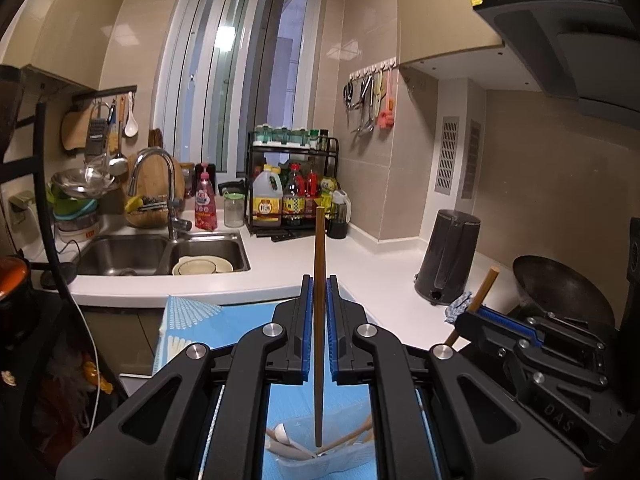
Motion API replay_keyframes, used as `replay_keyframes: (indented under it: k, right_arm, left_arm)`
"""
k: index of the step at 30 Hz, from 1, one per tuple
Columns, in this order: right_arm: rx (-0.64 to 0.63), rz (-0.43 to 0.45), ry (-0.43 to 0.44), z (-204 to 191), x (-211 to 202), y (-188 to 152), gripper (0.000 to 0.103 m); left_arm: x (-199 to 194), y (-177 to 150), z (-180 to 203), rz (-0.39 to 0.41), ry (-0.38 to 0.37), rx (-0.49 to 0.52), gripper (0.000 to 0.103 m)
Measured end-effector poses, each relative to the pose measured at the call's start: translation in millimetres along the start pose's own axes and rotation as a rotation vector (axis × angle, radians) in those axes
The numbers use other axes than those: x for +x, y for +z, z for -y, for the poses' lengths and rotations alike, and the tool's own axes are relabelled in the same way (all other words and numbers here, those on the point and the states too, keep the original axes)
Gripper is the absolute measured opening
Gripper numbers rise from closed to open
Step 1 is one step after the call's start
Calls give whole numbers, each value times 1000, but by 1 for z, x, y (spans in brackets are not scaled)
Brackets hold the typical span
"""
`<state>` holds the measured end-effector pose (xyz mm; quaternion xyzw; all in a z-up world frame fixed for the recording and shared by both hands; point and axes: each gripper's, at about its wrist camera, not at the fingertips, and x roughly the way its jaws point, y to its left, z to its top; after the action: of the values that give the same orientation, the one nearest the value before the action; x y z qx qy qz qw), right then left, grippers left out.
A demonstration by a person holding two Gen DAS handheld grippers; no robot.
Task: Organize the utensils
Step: 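Open both tools to drop the chopsticks into the container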
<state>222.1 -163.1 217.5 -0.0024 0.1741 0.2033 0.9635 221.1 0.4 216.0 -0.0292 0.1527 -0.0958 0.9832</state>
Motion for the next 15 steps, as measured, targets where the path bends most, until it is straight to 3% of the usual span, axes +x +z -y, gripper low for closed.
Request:
replay_keyframes:
  k: [5,9,13,15]
  right_arm:
    - [9,-74,-6,5,21,-25,9]
    - [19,-90,-14,10,14,-35,13]
    - [15,-81,-22,13,-6,-42,35]
    - [11,-75,-24,13,-19,-50,46]
  left_arm:
    - [32,-26,-6,-120,-15,-25,9]
    - [11,-27,-5,-95,-2,0,20]
    - [-16,-31,-4,-92,-3,-3,26]
    - [-29,-40,-5,-92,4,-9,41]
